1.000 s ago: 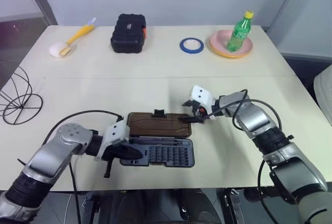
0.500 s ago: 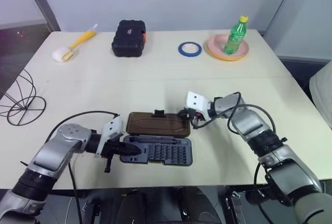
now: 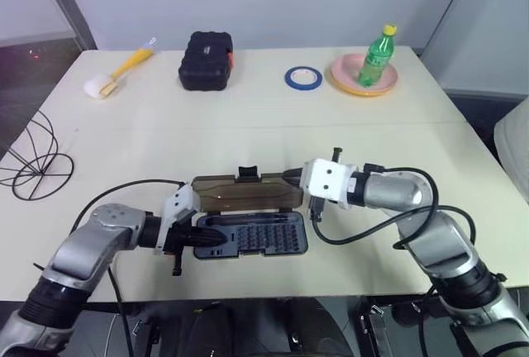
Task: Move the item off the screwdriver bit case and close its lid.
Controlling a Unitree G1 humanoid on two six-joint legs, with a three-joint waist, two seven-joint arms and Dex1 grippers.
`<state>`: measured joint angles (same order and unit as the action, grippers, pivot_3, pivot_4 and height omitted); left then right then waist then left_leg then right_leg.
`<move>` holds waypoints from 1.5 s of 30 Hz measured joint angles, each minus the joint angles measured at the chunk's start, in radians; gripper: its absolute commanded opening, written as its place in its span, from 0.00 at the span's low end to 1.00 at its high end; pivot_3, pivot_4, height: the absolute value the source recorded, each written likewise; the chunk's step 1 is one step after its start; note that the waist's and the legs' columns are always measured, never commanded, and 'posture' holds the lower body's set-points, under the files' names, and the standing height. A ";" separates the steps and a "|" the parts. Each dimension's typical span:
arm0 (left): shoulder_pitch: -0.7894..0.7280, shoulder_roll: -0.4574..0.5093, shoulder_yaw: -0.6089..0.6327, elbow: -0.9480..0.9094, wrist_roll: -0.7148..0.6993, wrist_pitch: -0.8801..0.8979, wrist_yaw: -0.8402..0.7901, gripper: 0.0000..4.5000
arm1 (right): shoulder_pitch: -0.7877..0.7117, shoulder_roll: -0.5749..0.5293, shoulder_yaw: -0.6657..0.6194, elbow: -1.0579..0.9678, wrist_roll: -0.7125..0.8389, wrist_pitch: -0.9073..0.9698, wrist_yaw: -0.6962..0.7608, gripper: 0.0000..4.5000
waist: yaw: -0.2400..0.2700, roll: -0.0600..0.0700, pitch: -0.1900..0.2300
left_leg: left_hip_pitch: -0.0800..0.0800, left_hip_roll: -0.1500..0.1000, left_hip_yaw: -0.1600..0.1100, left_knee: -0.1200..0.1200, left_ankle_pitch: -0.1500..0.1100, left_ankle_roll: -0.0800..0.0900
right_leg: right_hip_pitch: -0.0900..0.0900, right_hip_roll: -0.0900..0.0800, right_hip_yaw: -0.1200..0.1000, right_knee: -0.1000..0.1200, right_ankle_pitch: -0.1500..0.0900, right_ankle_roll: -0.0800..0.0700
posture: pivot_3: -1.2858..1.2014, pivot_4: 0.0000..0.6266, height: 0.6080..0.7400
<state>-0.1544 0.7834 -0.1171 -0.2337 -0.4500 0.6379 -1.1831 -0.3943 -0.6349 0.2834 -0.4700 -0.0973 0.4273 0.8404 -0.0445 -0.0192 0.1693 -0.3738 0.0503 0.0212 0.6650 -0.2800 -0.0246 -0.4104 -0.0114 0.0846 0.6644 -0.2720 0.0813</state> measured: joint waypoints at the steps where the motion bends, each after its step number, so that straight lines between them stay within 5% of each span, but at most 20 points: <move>1: 0.009 0.002 0.016 -0.021 -0.009 0.019 0.019 0.00 | 0.000 -0.007 0.000 0.000 0.000 -0.010 0.000 0.05 | 0.000 -0.001 0.001 | -0.001 0.000 0.000 0.000 0.000 0.000 | -0.001 0.000 0.000 0.000 0.000 0.000 | 0.52 0.24 0.98; 4: 0.034 0.029 0.126 -0.102 -0.108 0.133 0.062 0.00 | 0.004 -0.016 -0.001 0.008 0.000 -0.046 -0.002 0.05 | -0.001 -0.008 0.006 | -0.004 0.001 0.000 -0.001 0.000 0.000 | -0.004 0.000 0.000 0.000 0.000 0.000 | 0.52 0.24 0.98; 8: 0.007 0.101 0.417 -0.205 -0.423 0.340 0.095 0.00 | 0.006 -0.017 -0.008 0.033 0.000 -0.084 -0.011 0.05 | 0.000 -0.010 0.008 | -0.016 0.001 0.000 -0.001 0.000 0.000 | -0.016 0.000 -0.001 0.000 0.000 0.001 | 0.52 0.24 0.98; 12: -0.069 0.116 0.537 -0.106 -0.496 0.384 0.171 0.00 | 0.022 -0.023 -0.018 0.038 0.000 -0.108 -0.014 0.05 | 0.003 -0.010 0.008 | -0.017 0.000 -0.001 -0.001 0.000 0.000 | -0.016 0.000 -0.001 0.000 0.000 0.001 | 0.52 0.24 0.98; 17: -0.169 0.104 0.406 0.132 -0.310 0.243 0.213 0.00 | 0.035 -0.025 -0.023 0.038 -0.001 -0.112 -0.019 0.05 | 0.003 -0.011 0.008 | -0.017 -0.001 0.000 -0.001 0.000 0.000 | -0.016 0.000 -0.001 0.000 0.000 0.000 | 0.52 0.24 0.98; 27: -0.379 -0.079 0.044 0.482 0.028 -0.081 0.125 0.00 | 0.048 -0.027 -0.026 0.018 -0.007 -0.106 -0.021 0.05 | 0.003 -0.011 0.008 | -0.019 -0.001 0.000 -0.001 0.000 0.000 | -0.018 0.000 -0.002 -0.001 0.002 0.004 | 0.52 0.24 0.98; 30: -0.398 -0.094 0.022 0.513 0.051 -0.107 0.093 0.00 | 0.060 -0.027 -0.026 0.004 -0.008 -0.093 -0.022 0.26 | 0.001 -0.011 0.008 | -0.019 -0.001 0.000 -0.002 0.000 0.000 | -0.018 0.001 -0.002 0.000 0.002 0.004 | 0.52 0.24 0.98; 36: -0.401 -0.108 0.020 0.515 0.049 -0.097 0.037 0.00 | 0.080 -0.028 -0.033 -0.038 -0.002 -0.046 -0.022 0.94 | 0.003 -0.011 0.008 | -0.019 -0.001 0.000 -0.001 0.000 0.000 | -0.018 0.000 -0.002 -0.001 0.002 0.004 | 0.52 0.24 0.98; 40: -0.414 -0.107 0.022 0.515 0.046 -0.092 0.011 0.00 | 0.079 -0.017 -0.218 -0.143 0.228 0.176 0.022 0.99 | 0.006 -0.011 0.009 | -0.020 -0.001 -0.001 -0.001 0.000 0.000 | -0.017 0.000 -0.002 0.000 0.002 0.005 | 0.52 0.24 0.98; 45: -0.390 -0.037 0.024 0.401 0.006 -0.052 -0.095 0.00 | 0.098 -0.176 -0.684 -0.260 0.888 0.611 0.159 0.99 | 0.012 -0.012 0.010 | -0.019 0.000 -0.002 -0.003 0.000 0.000 | -0.016 -0.001 -0.004 -0.002 0.002 0.005 | 0.52 0.24 0.98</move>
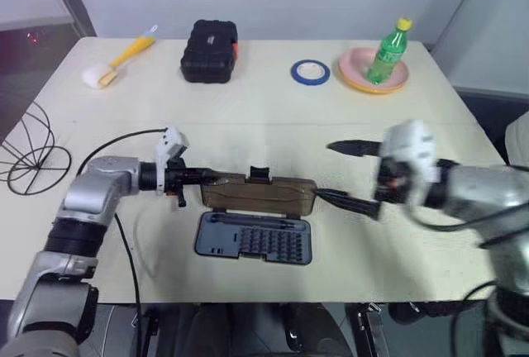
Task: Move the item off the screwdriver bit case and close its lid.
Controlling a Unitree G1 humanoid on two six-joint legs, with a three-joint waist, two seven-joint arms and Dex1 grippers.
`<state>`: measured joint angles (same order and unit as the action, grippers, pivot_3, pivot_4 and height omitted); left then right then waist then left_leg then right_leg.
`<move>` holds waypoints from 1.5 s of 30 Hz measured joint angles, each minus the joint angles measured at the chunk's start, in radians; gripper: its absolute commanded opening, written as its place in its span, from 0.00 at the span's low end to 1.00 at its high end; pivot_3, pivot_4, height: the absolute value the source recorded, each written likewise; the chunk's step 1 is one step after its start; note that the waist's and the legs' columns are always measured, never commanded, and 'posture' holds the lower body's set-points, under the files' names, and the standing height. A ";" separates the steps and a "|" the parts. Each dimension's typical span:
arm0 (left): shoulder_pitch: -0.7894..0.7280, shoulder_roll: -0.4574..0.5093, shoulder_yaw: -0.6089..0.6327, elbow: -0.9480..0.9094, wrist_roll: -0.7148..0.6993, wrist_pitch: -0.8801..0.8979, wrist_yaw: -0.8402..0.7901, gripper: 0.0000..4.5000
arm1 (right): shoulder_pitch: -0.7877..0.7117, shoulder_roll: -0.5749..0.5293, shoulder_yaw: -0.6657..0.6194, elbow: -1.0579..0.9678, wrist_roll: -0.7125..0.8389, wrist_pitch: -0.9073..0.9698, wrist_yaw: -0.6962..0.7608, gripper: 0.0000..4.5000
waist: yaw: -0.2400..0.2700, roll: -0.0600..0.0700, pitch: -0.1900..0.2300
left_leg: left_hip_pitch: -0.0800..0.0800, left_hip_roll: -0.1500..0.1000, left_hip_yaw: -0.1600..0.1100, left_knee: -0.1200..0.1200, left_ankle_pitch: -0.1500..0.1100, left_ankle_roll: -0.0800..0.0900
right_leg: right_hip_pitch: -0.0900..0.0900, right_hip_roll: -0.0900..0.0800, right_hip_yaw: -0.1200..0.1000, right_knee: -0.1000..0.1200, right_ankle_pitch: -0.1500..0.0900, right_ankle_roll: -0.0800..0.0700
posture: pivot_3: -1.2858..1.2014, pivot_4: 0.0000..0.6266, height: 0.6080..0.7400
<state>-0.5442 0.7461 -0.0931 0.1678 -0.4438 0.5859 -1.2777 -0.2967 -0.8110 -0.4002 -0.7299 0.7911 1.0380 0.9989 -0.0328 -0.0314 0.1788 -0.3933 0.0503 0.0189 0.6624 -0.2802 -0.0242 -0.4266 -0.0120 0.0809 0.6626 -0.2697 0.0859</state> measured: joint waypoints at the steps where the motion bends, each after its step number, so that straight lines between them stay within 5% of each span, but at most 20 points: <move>1: 0.010 0.023 0.000 -0.031 -0.009 0.012 -0.027 0.00 | 0.019 -0.023 -0.047 -0.008 0.086 0.043 0.007 0.99 | 0.000 0.000 0.000 | 0.000 0.000 0.000 0.000 0.000 0.001 | 0.000 0.000 0.000 0.000 0.000 0.000 | 0.52 0.24 0.98; 5: 0.116 0.155 -0.026 -0.206 -0.045 0.033 -0.178 0.00 | 0.153 -0.065 -0.118 -0.053 0.256 0.123 -0.050 0.99 | -0.014 0.001 0.000 | 0.002 0.000 0.001 -0.002 0.000 0.001 | 0.000 0.001 0.001 0.000 -0.002 -0.003 | 0.52 0.24 0.98; 8: 0.158 0.172 -0.066 -0.218 0.006 -0.036 -0.200 0.00 | 0.202 -0.070 -0.026 -0.112 0.227 0.097 -0.117 0.82 | -0.011 0.001 0.000 | 0.002 0.000 0.001 -0.001 0.000 0.001 | 0.000 0.001 0.001 0.000 -0.003 -0.004 | 0.52 0.24 0.98; 15: -0.012 0.018 -0.088 0.016 0.116 -0.144 -0.087 0.00 | 0.206 -0.032 0.386 -0.196 0.024 -0.037 -0.233 0.01 | -0.002 -0.002 0.001 | -0.001 -0.001 0.001 0.004 0.000 0.000 | 0.000 0.000 0.001 0.000 -0.003 -0.003 | 0.52 0.24 0.98; 21: -0.093 -0.075 -0.186 0.121 0.196 -0.209 -0.135 0.00 | 0.112 -0.022 0.910 -0.160 -0.398 -0.184 -0.339 0.01 | -0.012 -0.002 0.001 | -0.001 -0.001 0.001 0.003 0.000 0.000 | -0.002 0.001 0.001 0.000 -0.003 -0.002 | 0.52 0.24 0.98; 27: -0.139 -0.164 -0.298 0.191 0.271 -0.288 -0.205 0.00 | -0.008 0.131 1.162 -0.057 -0.632 -0.194 -0.437 0.01 | -0.006 -0.002 0.001 | -0.002 0.000 0.000 0.004 0.000 0.000 | -0.002 0.001 0.001 0.001 -0.003 -0.003 | 0.52 0.24 0.98; 38: -0.178 -0.190 -0.326 0.188 0.346 -0.302 -0.231 0.00 | -0.052 0.159 1.331 -0.016 -0.909 -0.196 -0.513 0.01 | -0.011 -0.002 0.000 | -0.002 -0.001 0.000 0.004 0.000 0.000 | -0.002 0.001 0.001 0.002 -0.003 -0.002 | 0.52 0.24 0.98; 45: -0.136 -0.176 -0.310 0.125 0.355 -0.276 -0.216 0.00 | -0.002 0.162 1.294 -0.006 -0.913 -0.235 -0.500 0.01 | -0.008 -0.002 -0.002 | 0.000 -0.001 0.000 0.004 0.000 0.000 | 0.000 0.001 0.001 0.002 -0.003 -0.002 | 0.52 0.24 0.98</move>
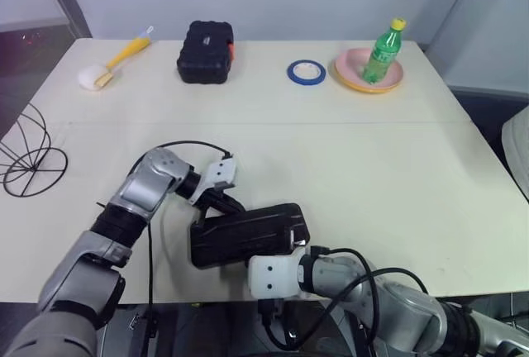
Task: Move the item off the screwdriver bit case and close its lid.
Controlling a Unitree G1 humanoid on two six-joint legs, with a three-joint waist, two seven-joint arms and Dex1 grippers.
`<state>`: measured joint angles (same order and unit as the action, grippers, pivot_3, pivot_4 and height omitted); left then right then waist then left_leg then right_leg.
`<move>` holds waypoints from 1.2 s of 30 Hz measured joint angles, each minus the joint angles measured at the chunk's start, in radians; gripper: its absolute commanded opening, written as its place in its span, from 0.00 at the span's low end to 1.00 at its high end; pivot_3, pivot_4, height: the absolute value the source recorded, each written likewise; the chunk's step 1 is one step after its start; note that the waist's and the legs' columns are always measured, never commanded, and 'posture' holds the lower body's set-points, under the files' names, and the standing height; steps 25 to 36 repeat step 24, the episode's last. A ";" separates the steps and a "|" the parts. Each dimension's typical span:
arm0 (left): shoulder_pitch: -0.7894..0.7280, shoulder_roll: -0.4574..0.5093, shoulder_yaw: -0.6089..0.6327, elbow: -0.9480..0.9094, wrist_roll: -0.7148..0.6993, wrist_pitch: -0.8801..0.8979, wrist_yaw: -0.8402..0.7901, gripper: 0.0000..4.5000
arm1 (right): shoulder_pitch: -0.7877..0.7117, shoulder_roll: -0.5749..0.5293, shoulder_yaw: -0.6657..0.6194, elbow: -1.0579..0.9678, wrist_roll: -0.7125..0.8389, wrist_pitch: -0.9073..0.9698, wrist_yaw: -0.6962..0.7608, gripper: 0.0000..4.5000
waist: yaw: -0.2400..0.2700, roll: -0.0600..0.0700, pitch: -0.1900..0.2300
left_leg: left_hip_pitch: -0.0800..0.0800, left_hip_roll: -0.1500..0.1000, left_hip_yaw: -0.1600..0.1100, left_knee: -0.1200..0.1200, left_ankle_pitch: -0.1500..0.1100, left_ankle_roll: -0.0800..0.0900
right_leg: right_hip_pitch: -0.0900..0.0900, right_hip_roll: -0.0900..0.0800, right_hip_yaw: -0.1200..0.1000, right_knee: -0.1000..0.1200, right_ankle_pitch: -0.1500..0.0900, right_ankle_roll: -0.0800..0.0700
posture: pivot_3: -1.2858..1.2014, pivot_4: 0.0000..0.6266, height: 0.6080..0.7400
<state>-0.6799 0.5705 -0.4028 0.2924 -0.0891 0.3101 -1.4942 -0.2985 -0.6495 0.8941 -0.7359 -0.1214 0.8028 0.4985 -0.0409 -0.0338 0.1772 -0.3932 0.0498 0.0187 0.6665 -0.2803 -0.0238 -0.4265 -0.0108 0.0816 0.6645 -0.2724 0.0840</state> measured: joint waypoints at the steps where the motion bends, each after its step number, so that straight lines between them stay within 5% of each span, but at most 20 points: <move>1: -0.001 -0.012 0.002 0.008 0.004 -0.017 0.006 0.00 | 0.036 0.012 -0.050 -0.005 0.038 0.012 0.013 0.06 | 0.004 0.000 0.000 | 0.000 0.000 0.000 0.000 0.000 0.000 | 0.001 0.000 0.000 0.000 0.000 0.001 | 0.52 0.24 0.98; 4: -0.020 -0.042 0.018 0.089 0.009 -0.076 0.019 0.19 | 0.176 0.078 -0.288 -0.039 0.237 0.130 0.087 0.31 | 0.026 -0.001 -0.001 | 0.001 -0.001 0.000 0.001 0.000 0.000 | 0.002 0.000 0.000 -0.001 0.001 0.002 | 0.52 0.24 0.98; 7: -0.045 0.002 0.034 0.162 -0.002 -0.129 -0.016 0.48 | 0.299 0.178 -0.644 -0.093 0.524 0.302 0.182 0.63 | 0.021 -0.001 -0.002 | 0.002 0.000 0.000 0.001 0.000 0.000 | 0.003 0.000 0.001 -0.001 0.001 0.000 | 0.52 0.24 0.98; 9: -0.043 0.067 0.039 0.158 -0.018 -0.119 -0.053 0.48 | 0.328 0.119 -0.839 -0.132 0.678 0.348 0.271 0.63 | 0.011 -0.002 -0.002 | 0.003 0.000 0.001 0.001 0.000 0.000 | 0.004 0.000 0.001 0.000 0.002 -0.002 | 0.52 0.24 0.98; 14: 0.068 0.471 0.232 -0.054 -0.261 0.080 -0.107 0.48 | 0.370 -0.209 -1.254 -0.108 0.902 0.345 0.512 0.63 | -0.022 -0.002 0.002 | 0.003 0.003 -0.001 -0.004 0.000 0.000 | 0.001 0.001 -0.002 0.001 0.001 -0.001 | 0.52 0.24 0.98; 17: 0.224 0.548 0.431 -0.254 -0.414 0.178 -0.099 0.48 | 0.356 -0.315 -1.342 -0.024 0.910 0.281 0.586 0.63 | -0.015 0.002 0.003 | 0.003 0.002 0.000 -0.004 0.000 0.000 | 0.001 -0.001 -0.002 0.000 0.000 0.001 | 0.52 0.24 0.98; 24: 0.571 0.537 0.794 -0.557 -0.532 0.311 0.075 0.48 | 0.327 -0.395 -1.367 0.120 0.878 0.125 0.654 0.63 | 0.003 -0.002 0.006 | 0.002 0.001 0.001 -0.003 0.000 0.000 | 0.001 -0.002 -0.001 -0.002 -0.002 0.000 | 0.52 0.24 0.98; 36: 0.571 0.537 0.794 -0.557 -0.532 0.311 0.075 0.48 | 0.327 -0.395 -1.367 0.120 0.878 0.125 0.654 0.63 | 0.003 -0.002 0.006 | 0.002 0.001 0.001 -0.003 0.000 0.000 | 0.001 -0.002 -0.001 -0.002 -0.002 0.000 | 0.52 0.24 0.98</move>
